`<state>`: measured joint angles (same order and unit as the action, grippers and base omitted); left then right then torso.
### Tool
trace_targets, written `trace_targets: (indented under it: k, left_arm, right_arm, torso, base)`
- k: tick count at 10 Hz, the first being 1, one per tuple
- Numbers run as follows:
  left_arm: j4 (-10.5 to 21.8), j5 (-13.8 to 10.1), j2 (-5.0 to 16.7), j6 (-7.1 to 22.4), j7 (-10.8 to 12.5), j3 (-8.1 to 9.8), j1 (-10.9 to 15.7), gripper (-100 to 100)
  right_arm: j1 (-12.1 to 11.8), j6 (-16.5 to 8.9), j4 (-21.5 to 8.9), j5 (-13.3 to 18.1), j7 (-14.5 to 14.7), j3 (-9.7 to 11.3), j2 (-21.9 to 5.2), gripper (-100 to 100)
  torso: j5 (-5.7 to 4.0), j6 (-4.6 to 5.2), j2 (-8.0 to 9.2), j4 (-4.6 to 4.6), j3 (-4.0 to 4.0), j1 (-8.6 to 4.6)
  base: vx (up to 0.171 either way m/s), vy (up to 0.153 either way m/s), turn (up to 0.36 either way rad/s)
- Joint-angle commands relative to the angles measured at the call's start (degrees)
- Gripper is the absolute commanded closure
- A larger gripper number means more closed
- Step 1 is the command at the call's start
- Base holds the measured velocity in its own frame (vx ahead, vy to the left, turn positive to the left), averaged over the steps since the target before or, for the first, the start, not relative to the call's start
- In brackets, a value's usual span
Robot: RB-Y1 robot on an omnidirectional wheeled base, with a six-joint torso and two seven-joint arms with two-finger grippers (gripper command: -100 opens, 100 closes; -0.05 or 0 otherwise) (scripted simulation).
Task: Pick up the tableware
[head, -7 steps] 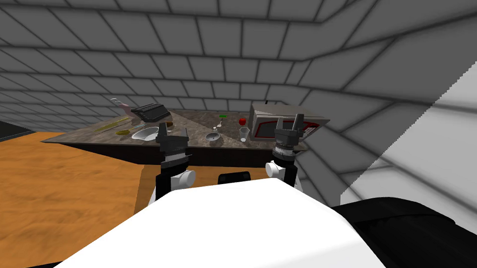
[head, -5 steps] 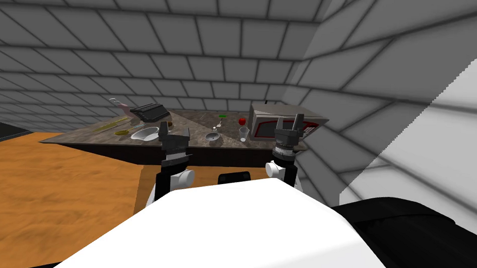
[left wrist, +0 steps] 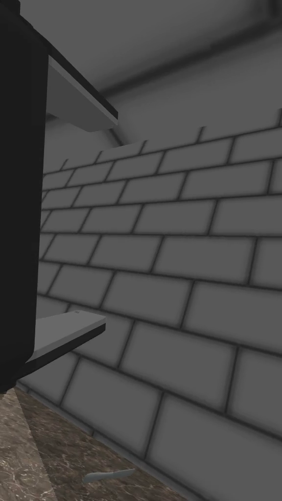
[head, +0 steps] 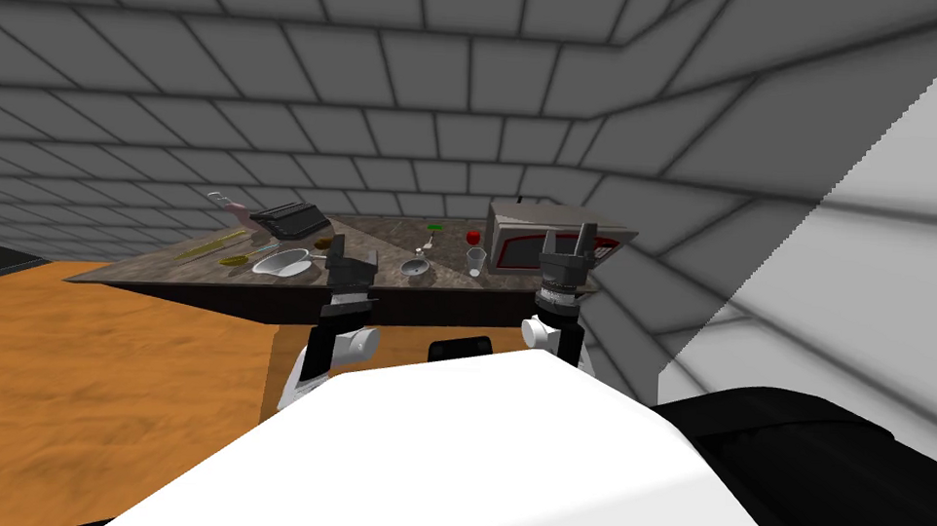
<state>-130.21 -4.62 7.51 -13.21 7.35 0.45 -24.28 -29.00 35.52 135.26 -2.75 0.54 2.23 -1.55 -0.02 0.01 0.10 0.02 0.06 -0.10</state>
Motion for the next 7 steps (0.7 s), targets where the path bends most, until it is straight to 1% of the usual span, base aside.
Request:
trace_targets:
  k: [1, 2, 3, 4, 5, 6, 7]
  left_arm:
    - [0.01, 0.15, 0.28, 1.70, -0.31, 0.04, 0.48, -100]
    - [0.13, 0.34, 0.73, 3.93, -0.70, 0.27, 1.50, -100]
    - [0.25, 0.56, 1.13, 5.43, -1.12, 0.52, 2.56, -100]
    - [0.25, 0.56, 1.13, 6.28, -1.12, 0.52, 2.56, -100]
    - [0.37, 0.78, 1.47, 8.38, -1.57, 0.78, 3.66, -100]
    - [0.37, 0.78, 1.47, 8.74, -1.57, 0.78, 3.66, -100]
    - [0.47, 1.01, 1.76, 10.95, -2.02, 1.05, 4.78, -100]
  right_arm:
    - [0.00, 0.00, 0.00, 0.00, 0.00, 0.00, 0.00, 0]
    - [0.00, 0.00, 0.00, 0.00, 0.00, 0.00, 0.00, 0]
    - [0.00, 0.00, 0.00, 0.00, 0.00, 0.00, 0.00, 0]
    - [0.00, 0.00, 0.00, 0.00, 0.00, 0.00, 0.00, 0]
    - [0.00, 0.00, 0.00, 0.00, 0.00, 0.00, 0.00, 0]
    - [0.00, 0.00, 0.00, 0.00, 0.00, 0.00, 0.00, 0]
    - [0.00, 0.00, 0.00, 0.00, 0.00, 0.00, 0.00, 0]
  torso:
    - [0.00, 0.00, 0.00, 0.00, 0.00, 0.00]
    - [0.00, -0.01, -0.02, 0.00, -0.01, 0.03]
    - [0.01, 0.00, -0.01, 0.00, -0.01, 0.04]
    - [0.01, 0.00, 0.01, 0.00, 0.00, 0.03]
    - [0.01, -0.01, 0.00, 0.00, 0.00, 0.04]
    - [0.01, 0.00, -0.01, 0.00, -0.01, 0.03]
    - [0.01, -0.01, -0.03, -0.01, -0.01, 0.04]
  base:
    - [-0.021, -0.019, -0.009]
    - [-0.025, -0.013, -0.019]
    - [-0.033, -0.020, -0.031]
    - [-0.027, -0.016, -0.009]
    - [-0.025, -0.019, -0.019]
    - [-0.017, -0.017, -0.010]
    - [-0.018, -0.021, -0.020]
